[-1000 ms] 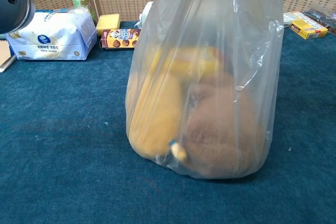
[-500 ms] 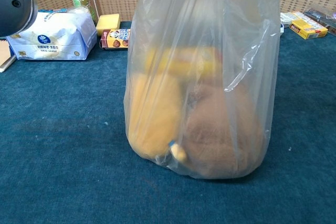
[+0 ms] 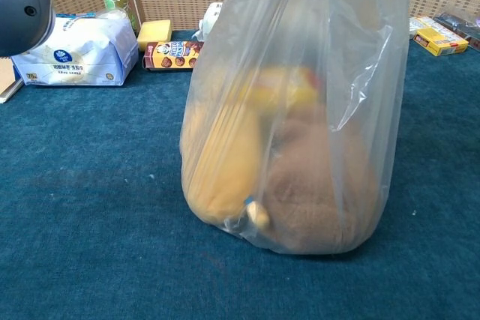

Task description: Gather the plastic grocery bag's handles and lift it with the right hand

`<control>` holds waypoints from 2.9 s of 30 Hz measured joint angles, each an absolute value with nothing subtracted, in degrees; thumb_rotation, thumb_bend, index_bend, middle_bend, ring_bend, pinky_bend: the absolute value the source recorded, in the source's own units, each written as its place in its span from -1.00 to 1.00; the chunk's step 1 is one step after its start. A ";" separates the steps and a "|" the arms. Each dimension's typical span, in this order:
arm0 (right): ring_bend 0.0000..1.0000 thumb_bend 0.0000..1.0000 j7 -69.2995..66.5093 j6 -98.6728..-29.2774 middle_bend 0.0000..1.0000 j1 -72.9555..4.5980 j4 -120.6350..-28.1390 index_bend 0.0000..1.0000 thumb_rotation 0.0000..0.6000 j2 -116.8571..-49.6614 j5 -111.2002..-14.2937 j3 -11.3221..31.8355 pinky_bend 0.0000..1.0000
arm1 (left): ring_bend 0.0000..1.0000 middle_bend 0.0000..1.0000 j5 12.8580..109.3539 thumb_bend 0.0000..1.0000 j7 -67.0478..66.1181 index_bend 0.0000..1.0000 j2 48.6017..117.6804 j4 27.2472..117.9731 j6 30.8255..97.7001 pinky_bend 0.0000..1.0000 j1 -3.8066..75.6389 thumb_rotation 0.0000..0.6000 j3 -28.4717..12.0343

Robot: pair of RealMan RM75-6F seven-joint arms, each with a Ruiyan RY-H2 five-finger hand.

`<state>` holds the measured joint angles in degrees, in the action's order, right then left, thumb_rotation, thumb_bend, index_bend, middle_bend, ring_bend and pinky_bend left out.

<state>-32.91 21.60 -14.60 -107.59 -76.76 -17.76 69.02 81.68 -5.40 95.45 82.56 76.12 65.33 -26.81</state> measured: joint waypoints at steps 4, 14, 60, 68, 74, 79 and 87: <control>0.00 -0.70 -33.58 21.66 0.00 -14.51 -107.36 -0.23 -0.62 -76.18 -17.45 69.02 0.13 | -0.84 -0.59 81.78 -0.94 -5.55 -0.44 94.76 82.81 75.76 -0.42 64.91 1.00 -26.26; 0.03 -0.70 -35.45 22.08 0.01 -14.36 -106.48 -0.23 -0.62 -74.68 -16.25 69.22 0.18 | -0.90 -0.64 83.82 -1.00 -5.67 -0.55 93.58 82.71 75.47 -0.47 63.54 1.00 -23.42; 0.23 -0.55 -43.14 16.49 0.15 -13.38 -107.00 -0.10 -0.11 -70.97 -13.02 70.35 0.44 | -1.00 -0.77 84.54 -1.00 -5.54 -0.88 77.94 98.98 79.71 -0.53 42.61 1.00 -10.93; 0.33 -0.46 -46.36 11.68 0.24 -13.53 -110.99 0.01 0.59 -69.31 -12.04 71.67 0.59 | -1.00 -0.77 86.76 -1.00 -4.60 -0.88 76.04 99.65 85.16 -0.53 33.90 1.00 -4.53; 0.46 -0.43 -48.11 10.26 0.36 -12.40 -113.74 0.14 1.00 -68.26 -11.62 75.02 0.71 | -1.00 -0.77 86.54 -1.00 -1.64 -0.88 76.51 98.08 89.58 -0.54 25.75 1.00 -0.15; 0.51 -0.42 -50.16 7.60 0.41 -12.29 -115.03 0.19 1.00 -67.46 -11.09 77.16 0.77 | -1.00 -0.77 85.95 -1.00 0.94 -0.88 77.92 95.83 92.41 -0.53 20.21 1.00 2.17; 0.57 -0.39 -53.40 6.81 0.47 -11.38 -115.58 0.25 1.00 -68.35 -9.58 82.12 0.83 | -1.00 -0.77 84.90 -1.00 4.06 -0.88 79.52 92.85 95.07 -0.53 13.19 1.00 4.23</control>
